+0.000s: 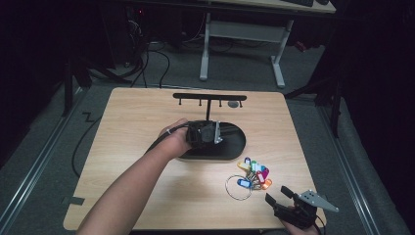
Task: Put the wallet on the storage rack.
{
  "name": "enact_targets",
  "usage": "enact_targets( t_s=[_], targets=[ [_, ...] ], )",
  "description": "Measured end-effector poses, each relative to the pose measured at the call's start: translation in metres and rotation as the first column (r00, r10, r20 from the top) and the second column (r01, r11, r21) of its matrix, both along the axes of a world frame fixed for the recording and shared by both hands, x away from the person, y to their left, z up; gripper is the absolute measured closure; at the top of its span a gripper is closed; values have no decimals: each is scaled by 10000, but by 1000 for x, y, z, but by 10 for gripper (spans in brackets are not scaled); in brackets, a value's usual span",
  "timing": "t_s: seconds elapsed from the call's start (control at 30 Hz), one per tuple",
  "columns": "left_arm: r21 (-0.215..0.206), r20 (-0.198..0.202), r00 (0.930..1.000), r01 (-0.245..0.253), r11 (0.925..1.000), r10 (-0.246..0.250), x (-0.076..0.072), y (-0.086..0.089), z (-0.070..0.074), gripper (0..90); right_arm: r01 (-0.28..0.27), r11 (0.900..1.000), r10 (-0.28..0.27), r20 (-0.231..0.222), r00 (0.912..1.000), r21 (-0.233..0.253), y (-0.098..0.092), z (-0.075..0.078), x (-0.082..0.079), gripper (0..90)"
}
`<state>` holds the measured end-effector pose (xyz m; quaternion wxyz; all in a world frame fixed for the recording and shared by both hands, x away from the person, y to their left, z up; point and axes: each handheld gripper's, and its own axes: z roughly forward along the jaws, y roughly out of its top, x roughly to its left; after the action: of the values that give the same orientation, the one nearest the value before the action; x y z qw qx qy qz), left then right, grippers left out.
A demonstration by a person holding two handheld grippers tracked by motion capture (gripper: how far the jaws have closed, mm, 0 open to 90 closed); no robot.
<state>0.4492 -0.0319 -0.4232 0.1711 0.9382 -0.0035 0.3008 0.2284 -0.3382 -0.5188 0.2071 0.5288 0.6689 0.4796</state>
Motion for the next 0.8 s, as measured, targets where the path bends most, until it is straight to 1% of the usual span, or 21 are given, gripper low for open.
enact_targets(
  t_s=[0.1, 0.23, 0.4, 0.5, 0.57, 0.67, 0.73, 0.8],
  targets=[
    [-10, -17, 10000, -55, 10000, 55, 6, -1, -4, 750, -13, 10000, 13, -24, 10000, -7, 0, 0, 0, 235],
    [225, 48, 9999, -97, 9997, 96, 15, 2, -11, 750, -24, 10000, 24, -15, 10000, -15, 0, -1, 0, 235],
    [203, 159, 9996, -254, 9995, 251, 24, 4, -18, 749, 1, 10000, -1, -29, 10000, 13, -1, -1, -1, 235],
    [135, 120, 9998, -171, 9998, 170, 27, 5, -19, 748, 15, 10000, -15, -68, 10000, 36, -2, -2, -1, 236],
    [178, 113, 9999, -121, 9998, 119, 28, 5, -21, 748, 8, 10000, -7, -69, 10000, 31, -1, -2, -1, 235],
    [482, 128, 9999, -66, 9988, 59, 28, 5, -26, 746, 4, 10000, -3, -77, 10000, 41, -1, -2, 0, 236],
    [465, 105, 9999, -40, 9989, 36, 28, 5, -28, 744, 7, 10000, -7, -95, 10000, 49, -2, -2, 0, 235],
    [616, 97, 9999, -51, 9981, 45, 27, 4, -30, 741, 3, 10000, -3, -84, 10000, 39, -2, -2, 0, 236]
  ],
)
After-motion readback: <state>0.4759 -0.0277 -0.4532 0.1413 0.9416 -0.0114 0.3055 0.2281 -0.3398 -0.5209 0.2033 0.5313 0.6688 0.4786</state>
